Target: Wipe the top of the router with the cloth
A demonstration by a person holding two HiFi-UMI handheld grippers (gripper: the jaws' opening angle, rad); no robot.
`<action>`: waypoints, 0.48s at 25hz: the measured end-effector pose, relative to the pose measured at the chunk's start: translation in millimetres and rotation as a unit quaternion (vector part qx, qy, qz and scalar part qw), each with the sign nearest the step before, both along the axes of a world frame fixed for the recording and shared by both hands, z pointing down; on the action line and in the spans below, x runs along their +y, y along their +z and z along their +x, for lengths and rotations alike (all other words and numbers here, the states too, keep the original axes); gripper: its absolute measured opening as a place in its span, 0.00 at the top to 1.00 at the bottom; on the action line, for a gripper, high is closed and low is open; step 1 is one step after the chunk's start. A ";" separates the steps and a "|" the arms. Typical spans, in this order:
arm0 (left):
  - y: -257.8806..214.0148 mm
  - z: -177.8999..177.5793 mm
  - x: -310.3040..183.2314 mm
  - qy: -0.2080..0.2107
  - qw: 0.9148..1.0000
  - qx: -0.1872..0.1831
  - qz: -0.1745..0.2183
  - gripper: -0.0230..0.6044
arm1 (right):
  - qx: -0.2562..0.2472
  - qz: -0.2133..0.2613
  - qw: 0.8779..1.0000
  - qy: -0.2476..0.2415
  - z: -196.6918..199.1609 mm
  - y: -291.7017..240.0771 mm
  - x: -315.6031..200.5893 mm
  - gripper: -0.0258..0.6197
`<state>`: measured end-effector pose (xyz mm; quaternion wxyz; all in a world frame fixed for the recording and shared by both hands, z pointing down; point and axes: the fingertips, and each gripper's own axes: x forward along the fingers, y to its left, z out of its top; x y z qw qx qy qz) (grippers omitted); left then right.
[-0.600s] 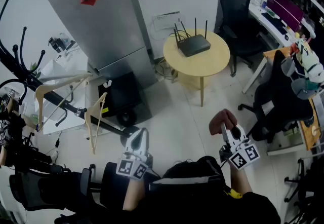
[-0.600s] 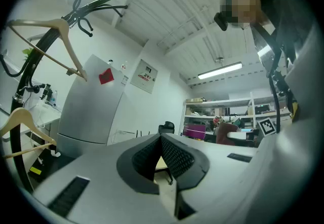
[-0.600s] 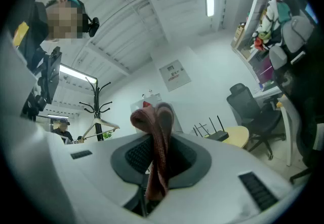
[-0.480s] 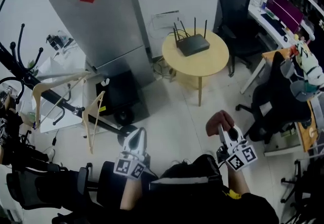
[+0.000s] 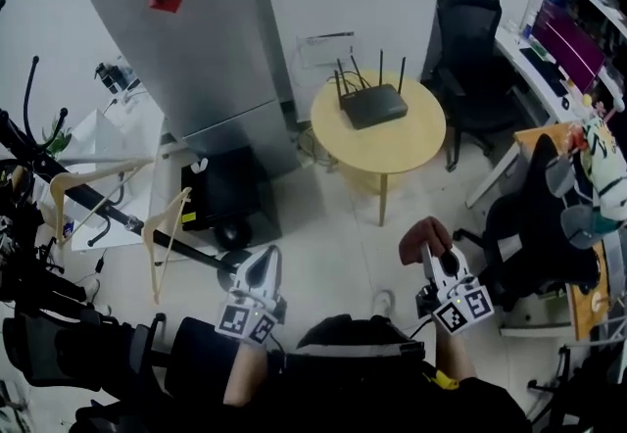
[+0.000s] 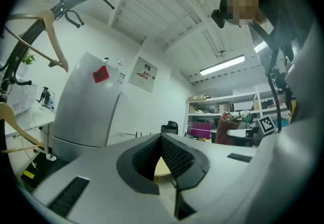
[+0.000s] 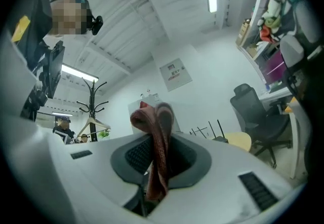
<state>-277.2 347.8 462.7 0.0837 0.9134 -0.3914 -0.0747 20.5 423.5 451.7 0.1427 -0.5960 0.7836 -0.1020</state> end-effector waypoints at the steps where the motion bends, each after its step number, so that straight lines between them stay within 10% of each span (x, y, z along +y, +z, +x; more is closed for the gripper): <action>1: -1.7 9.1 -4.6 -0.007 1.000 -0.001 0.001 0.97 | -0.007 0.001 1.000 -0.004 11.8 -0.1 -8.1 0.86; 12: -11.0 128.9 -50.7 -0.039 0.999 -0.002 0.010 0.97 | 0.041 0.008 0.997 -0.068 107.5 -8.9 -74.4 0.86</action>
